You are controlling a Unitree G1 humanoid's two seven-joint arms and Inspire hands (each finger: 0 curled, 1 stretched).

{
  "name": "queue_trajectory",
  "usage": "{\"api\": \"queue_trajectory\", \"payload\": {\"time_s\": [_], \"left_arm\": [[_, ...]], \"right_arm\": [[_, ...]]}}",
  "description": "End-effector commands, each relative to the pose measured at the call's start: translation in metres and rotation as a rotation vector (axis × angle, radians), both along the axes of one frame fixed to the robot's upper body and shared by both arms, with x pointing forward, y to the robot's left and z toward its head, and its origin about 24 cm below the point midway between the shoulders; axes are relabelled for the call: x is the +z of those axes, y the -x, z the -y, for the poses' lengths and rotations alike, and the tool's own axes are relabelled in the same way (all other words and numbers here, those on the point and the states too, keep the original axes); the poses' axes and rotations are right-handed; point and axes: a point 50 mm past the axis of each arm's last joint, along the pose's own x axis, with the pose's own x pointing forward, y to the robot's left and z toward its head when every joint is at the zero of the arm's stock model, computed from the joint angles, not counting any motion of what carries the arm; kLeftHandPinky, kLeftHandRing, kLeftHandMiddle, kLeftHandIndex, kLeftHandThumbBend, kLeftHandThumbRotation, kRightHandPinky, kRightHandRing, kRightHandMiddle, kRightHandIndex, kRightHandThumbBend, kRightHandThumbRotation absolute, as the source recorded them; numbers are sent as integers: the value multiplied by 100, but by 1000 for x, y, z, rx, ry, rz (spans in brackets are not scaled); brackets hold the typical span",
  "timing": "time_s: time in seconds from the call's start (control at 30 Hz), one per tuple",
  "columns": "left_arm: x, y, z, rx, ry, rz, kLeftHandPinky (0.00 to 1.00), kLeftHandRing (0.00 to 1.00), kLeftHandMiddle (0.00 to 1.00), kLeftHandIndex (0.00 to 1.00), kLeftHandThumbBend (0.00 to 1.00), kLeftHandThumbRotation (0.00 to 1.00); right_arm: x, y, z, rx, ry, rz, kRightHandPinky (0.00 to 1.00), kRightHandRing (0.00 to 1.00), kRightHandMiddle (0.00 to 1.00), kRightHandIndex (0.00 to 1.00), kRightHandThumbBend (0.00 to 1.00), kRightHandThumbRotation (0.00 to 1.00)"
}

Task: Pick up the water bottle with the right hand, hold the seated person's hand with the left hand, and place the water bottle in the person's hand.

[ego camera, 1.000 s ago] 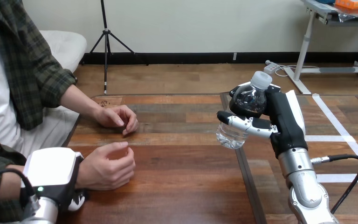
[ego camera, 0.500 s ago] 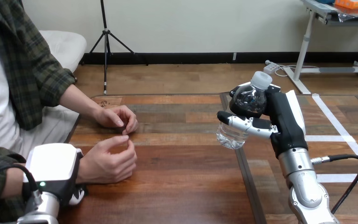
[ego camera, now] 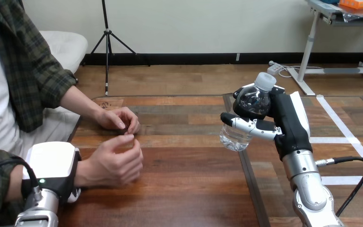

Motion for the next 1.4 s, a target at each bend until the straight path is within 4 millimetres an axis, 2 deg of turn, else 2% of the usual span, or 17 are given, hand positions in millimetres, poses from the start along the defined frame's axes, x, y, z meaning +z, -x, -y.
{"api": "queue_trajectory", "payload": {"time_s": [0.0, 0.77, 1.37], "left_arm": [[-23, 11, -7, 33, -13, -117, 62, 64, 68, 65, 80, 0], [-30, 5, -8, 55, 4, -119, 62, 65, 67, 66, 80, 0], [-35, 4, -7, 36, 41, -35, 57, 58, 60, 61, 80, 0]], "right_arm": [[37, -17, -2, 5, 4, 150, 37, 42, 48, 51, 73, 0], [37, -17, -3, 7, -17, 145, 37, 42, 48, 51, 74, 0], [38, -17, -2, 13, -19, 151, 37, 42, 48, 51, 74, 0]]}}
